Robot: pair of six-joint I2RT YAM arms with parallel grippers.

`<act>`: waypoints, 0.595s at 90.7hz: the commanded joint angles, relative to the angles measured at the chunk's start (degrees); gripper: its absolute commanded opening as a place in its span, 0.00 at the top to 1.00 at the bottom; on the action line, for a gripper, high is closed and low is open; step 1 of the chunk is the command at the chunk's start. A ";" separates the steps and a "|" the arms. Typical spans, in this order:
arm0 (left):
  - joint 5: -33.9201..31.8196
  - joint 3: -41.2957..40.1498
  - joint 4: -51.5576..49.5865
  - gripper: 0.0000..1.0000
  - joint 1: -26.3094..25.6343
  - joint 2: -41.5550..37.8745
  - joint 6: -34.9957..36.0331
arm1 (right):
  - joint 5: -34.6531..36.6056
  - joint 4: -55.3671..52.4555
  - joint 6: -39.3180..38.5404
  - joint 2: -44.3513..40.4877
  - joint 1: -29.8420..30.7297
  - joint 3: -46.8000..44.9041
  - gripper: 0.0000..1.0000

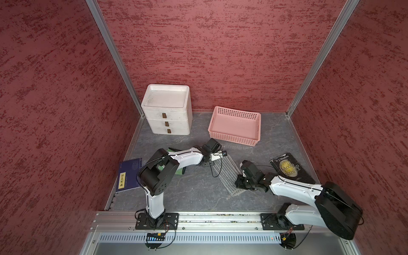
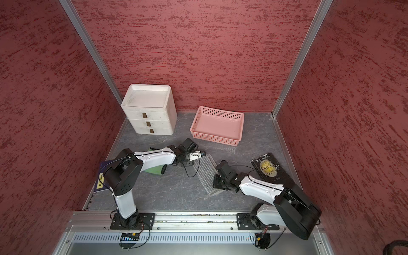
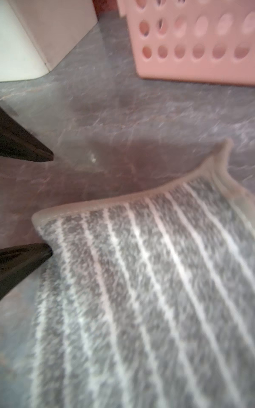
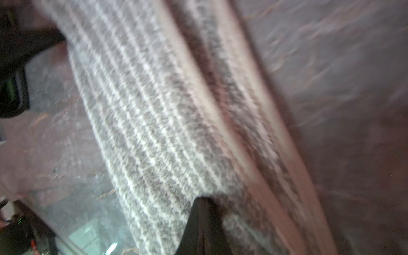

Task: Fold the square dishcloth
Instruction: Adjust the cleaning item at the center of the board.

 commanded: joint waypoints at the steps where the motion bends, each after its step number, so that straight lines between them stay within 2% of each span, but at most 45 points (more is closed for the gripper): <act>1: -2.32 0.01 5.56 0.37 0.53 4.95 2.44 | -3.94 2.65 5.86 1.52 5.92 -1.10 1.00; 9: -2.60 1.65 7.37 0.37 0.75 4.89 2.36 | -5.20 3.74 6.29 2.11 8.38 0.90 1.00; 24: -1.33 0.58 6.64 0.34 2.30 -1.34 2.00 | -5.43 -6.38 -0.37 2.66 8.12 9.83 1.00; 33: 4.56 -3.09 3.28 0.31 5.85 -9.58 0.72 | -8.29 -8.62 -4.86 1.87 3.49 12.53 0.99; 41: 10.64 -7.61 -2.31 0.31 7.77 -18.60 0.99 | -10.14 -10.93 -9.87 4.51 -0.97 16.54 0.98; 48: 15.77 -12.41 -8.16 0.30 6.97 -26.47 1.98 | -13.80 -9.77 -13.33 9.66 -3.60 20.37 0.98; 54: 19.20 -15.37 -14.31 0.30 3.98 -31.32 2.27 | -17.33 -8.08 -15.30 15.70 -5.27 23.73 0.99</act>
